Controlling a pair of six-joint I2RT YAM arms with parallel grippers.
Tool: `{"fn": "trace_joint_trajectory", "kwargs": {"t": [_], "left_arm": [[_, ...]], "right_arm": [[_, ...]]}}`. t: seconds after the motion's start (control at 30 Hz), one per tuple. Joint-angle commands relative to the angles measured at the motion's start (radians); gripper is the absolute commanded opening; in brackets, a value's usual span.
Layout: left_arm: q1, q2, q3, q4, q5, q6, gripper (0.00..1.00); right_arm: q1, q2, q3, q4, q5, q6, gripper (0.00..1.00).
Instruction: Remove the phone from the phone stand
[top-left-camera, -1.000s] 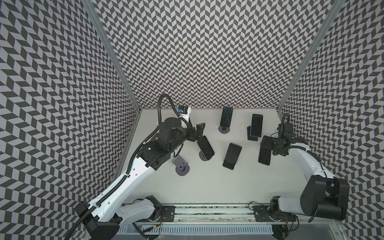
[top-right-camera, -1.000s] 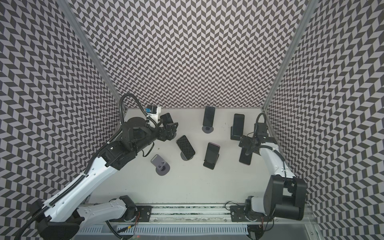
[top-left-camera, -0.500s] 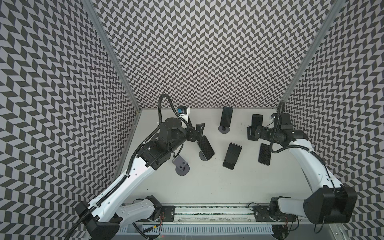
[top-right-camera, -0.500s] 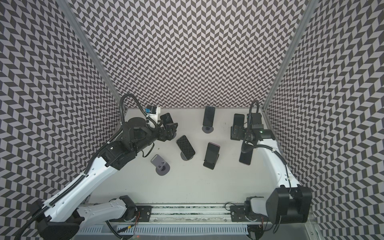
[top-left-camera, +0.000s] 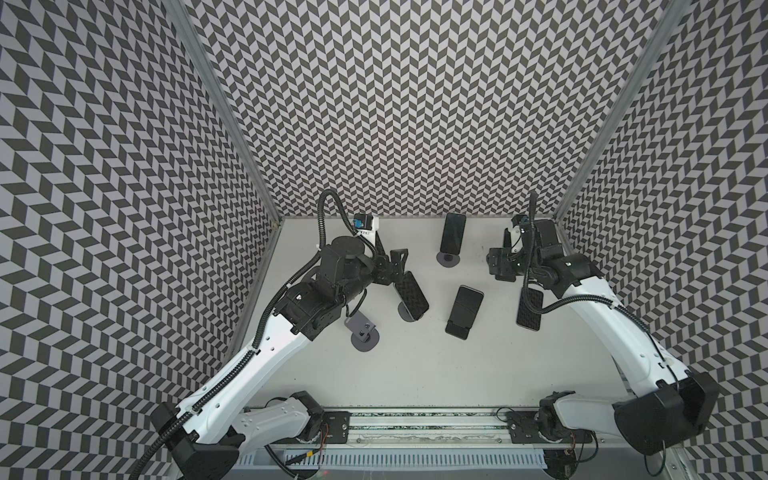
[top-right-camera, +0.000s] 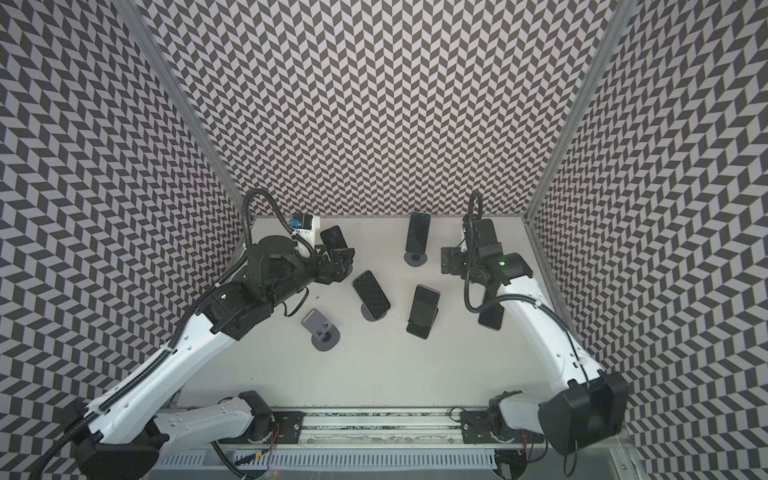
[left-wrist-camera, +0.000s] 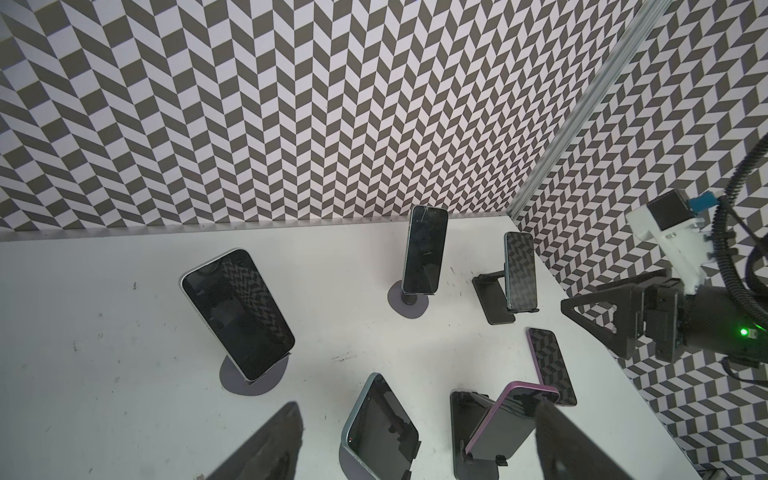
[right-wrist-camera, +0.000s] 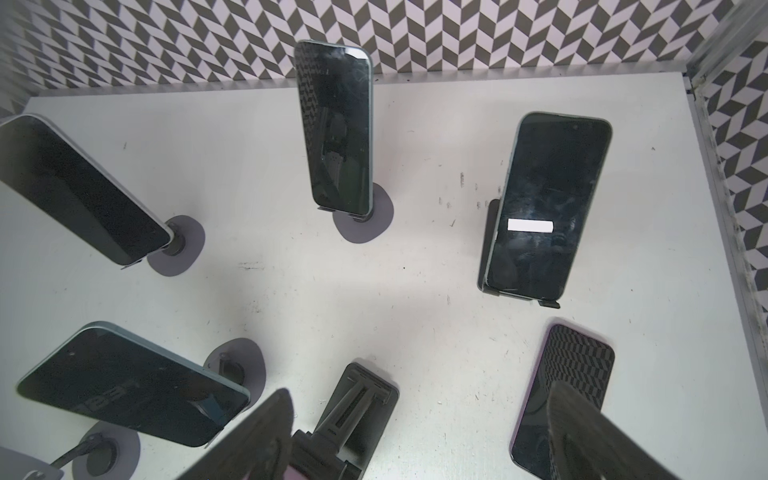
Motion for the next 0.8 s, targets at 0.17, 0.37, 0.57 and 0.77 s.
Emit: {"fn": "trace_joint_trajectory", "kwargs": {"t": [0.17, 0.37, 0.57, 0.77], "left_arm": [[0.005, 0.004, 0.018, -0.031, -0.016, -0.051, 0.87], [0.005, 0.006, 0.022, -0.044, -0.023, -0.06, 0.87], [0.006, 0.004, 0.027, -0.057, -0.033, -0.066, 0.87], [0.004, 0.006, 0.032, -0.072, -0.057, -0.078, 0.85]], "right_arm": [[0.089, -0.023, 0.025, 0.111, -0.022, -0.07, 0.92], [0.126, -0.053, 0.003, 0.197, -0.039, -0.1, 0.91], [0.155, -0.035, 0.028, 0.207, -0.06, -0.118, 0.9], [0.195, -0.017, 0.056, 0.217, -0.066, -0.123, 0.88]]}}
